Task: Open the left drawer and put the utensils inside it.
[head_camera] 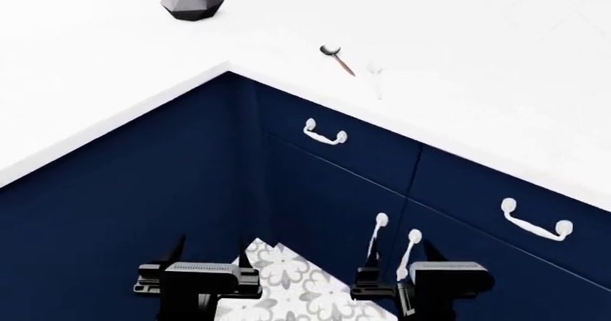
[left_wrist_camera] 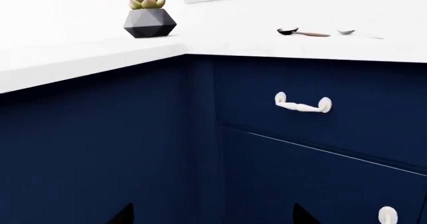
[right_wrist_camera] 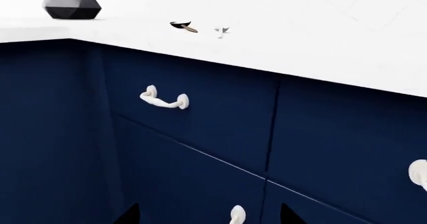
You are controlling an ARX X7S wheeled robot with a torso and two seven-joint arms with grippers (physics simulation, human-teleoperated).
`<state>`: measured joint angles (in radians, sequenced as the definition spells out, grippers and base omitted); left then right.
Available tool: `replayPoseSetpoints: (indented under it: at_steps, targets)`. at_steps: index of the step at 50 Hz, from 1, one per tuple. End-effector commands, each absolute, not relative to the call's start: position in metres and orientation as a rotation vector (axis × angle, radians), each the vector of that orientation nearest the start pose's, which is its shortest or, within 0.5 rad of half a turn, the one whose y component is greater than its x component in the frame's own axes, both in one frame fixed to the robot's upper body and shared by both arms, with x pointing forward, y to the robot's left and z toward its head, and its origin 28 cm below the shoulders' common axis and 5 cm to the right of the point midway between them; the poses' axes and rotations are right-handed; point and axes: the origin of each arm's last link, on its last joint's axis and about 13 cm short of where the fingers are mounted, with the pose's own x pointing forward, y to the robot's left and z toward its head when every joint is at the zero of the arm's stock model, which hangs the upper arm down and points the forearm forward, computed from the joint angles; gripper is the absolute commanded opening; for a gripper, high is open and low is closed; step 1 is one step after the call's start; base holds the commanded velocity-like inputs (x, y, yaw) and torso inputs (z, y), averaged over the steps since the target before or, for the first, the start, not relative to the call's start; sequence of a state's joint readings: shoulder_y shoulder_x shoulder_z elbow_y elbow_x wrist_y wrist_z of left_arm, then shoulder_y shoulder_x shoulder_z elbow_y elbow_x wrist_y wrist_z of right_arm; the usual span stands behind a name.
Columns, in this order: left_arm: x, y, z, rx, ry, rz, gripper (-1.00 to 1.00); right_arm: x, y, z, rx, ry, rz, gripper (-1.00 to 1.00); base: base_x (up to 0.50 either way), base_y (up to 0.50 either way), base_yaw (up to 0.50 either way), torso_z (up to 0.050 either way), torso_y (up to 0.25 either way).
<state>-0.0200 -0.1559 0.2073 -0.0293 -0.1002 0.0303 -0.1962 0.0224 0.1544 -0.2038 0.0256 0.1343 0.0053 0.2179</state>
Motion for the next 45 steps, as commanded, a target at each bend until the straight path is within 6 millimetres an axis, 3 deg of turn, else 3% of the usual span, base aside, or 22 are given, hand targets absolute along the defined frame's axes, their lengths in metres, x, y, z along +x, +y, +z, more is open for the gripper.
replayPoseSetpoints:
  at_steps: [1, 3, 5, 7, 8, 10, 11, 13, 14, 15, 16, 17, 18, 19, 20, 21, 22, 25, 29, 33, 35, 45]
  targets:
    - [0.211, 0.203, 0.009, 0.058, -0.001, -0.007, 1.0, 0.211, -0.094, 0.009, -0.034, 0.036, -0.019, 1.0, 0.0, 0.0, 0.5, 0.0, 0.0]
    - [0.211, 0.203, 0.009, 0.057, 0.0, -0.007, 1.0, 0.211, -0.094, 0.011, -0.005, 0.064, -0.023, 1.0, 0.0, 0.0, 0.5, 0.0, 0.0]
    - [0.211, 0.203, 0.009, 0.048, 0.006, -0.003, 1.0, 0.21, -0.096, 0.034, 0.009, 0.133, -0.037, 1.0, -0.09, 0.11, 0.0, 0.0, 0.0]
    - [0.211, 0.204, 0.009, 0.043, 0.009, 0.001, 1.0, 0.201, -0.101, 0.079, -0.067, 0.125, -0.014, 1.0, 0.0, 0.0, 0.0, 0.0, 0.0]
    - [0.211, 0.204, 0.009, 0.043, 0.009, 0.001, 1.0, 0.2, -0.102, 0.09, -0.091, 0.119, -0.03, 1.0, 0.0, 0.0, 0.0, 0.0, 0.0]
    - [0.211, 0.203, 0.009, 0.041, 0.009, 0.0, 1.0, 0.198, -0.107, 0.158, -0.089, -0.041, -0.048, 1.0, 0.0, 0.0, 0.0, 0.0, 0.0]
    - [0.211, 0.203, 0.009, 0.04, 0.01, 0.0, 1.0, 0.197, -0.109, 0.178, -0.093, -0.067, -0.055, 1.0, 0.0, 0.0, 0.0, 0.0, 0.0]
    - [0.21, 0.203, 0.01, 0.012, 0.019, -0.006, 1.0, 0.196, -0.113, 0.2, -0.136, -0.023, -0.027, 1.0, 0.0, 0.0, 0.0, 0.0, 0.0]
    - [0.209, 0.203, 0.011, -0.031, 0.036, -0.016, 1.0, 0.195, -0.117, 0.206, -0.245, 0.038, 0.003, 1.0, 0.0, 0.0, 0.0, 0.0, 0.0]
    - [0.207, 0.207, 0.016, -0.185, 0.099, -0.049, 1.0, 0.214, -0.14, 0.234, -0.246, 0.008, -0.145, 1.0, 0.0, 0.0, 0.0, 0.0, 0.0]
    - [0.205, 0.205, 0.019, -0.33, 0.134, -0.084, 1.0, 0.215, -0.102, 0.216, -0.233, 0.054, 0.073, 1.0, 0.0, 0.0, 0.0, 0.0, 0.0]
    - [0.2, 0.206, 0.025, -0.469, 0.171, -0.159, 1.0, 0.235, -0.106, 0.237, -0.325, -0.017, 0.048, 1.0, 0.0, 0.0, 0.0, 0.0, 0.0]
    - [0.196, 0.208, 0.033, -0.597, 0.214, -0.219, 1.0, 0.238, -0.111, 0.261, -0.393, -0.136, 0.01, 1.0, 0.0, 0.0, 0.0, 0.0, 0.0]
    - [0.198, 0.209, 0.037, -0.724, 0.294, -0.17, 1.0, 0.24, -0.121, 0.281, -0.414, -0.19, -0.074, 1.0, 0.0, 0.0, 0.0, 0.0, 0.0]
    - [0.197, 0.206, 0.04, -0.859, 0.329, -0.215, 1.0, 0.232, -0.131, 0.307, -0.399, -0.25, -0.184, 1.0, 0.0, 0.0, 0.0, 0.0, 0.0]
    - [0.195, 0.207, 0.043, -0.917, 0.295, -0.214, 1.0, 0.226, -0.127, 0.334, -0.353, -0.28, -0.257, 1.0, 0.0, 0.0, 0.0, 0.0, 0.0]
    - [0.195, 0.207, 0.044, -0.981, 0.364, -0.298, 1.0, 0.22, -0.124, 0.349, -0.316, -0.255, -0.294, 1.0, 0.0, 0.0, 0.0, 0.0, 0.0]
    - [0.191, 0.207, 0.049, -1.023, 0.4, -0.352, 1.0, 0.199, -0.115, 0.364, -0.29, -0.029, 0.077, 1.0, 0.0, 0.0, 0.0, 0.0, 0.0]
    - [0.189, 0.211, 0.033, -1.202, 0.408, -0.446, 1.0, 0.213, -0.119, 0.388, -0.289, -0.028, 0.06, 1.0, 0.0, 0.0, 0.0, 0.0, 0.0]
    - [0.185, 0.211, 0.019, -1.249, 0.38, -0.599, 1.0, 0.23, -0.121, 0.407, -0.26, 0.029, 0.034, 1.0, 0.0, 0.0, 0.0, 0.0, 0.0]
    - [0.19, 0.216, 0.009, -1.294, 0.36, -0.54, 1.0, 0.242, -0.122, 0.413, -0.239, 0.05, 0.009, 1.0, 0.0, 0.0, 0.0, 0.0, 0.0]
    - [0.19, 0.217, 0.008, -1.322, 0.311, -0.578, 1.0, 0.285, -0.13, 0.452, -0.179, 0.119, -0.077, 1.0, 0.0, 0.0, 0.0, 0.0, 0.0]
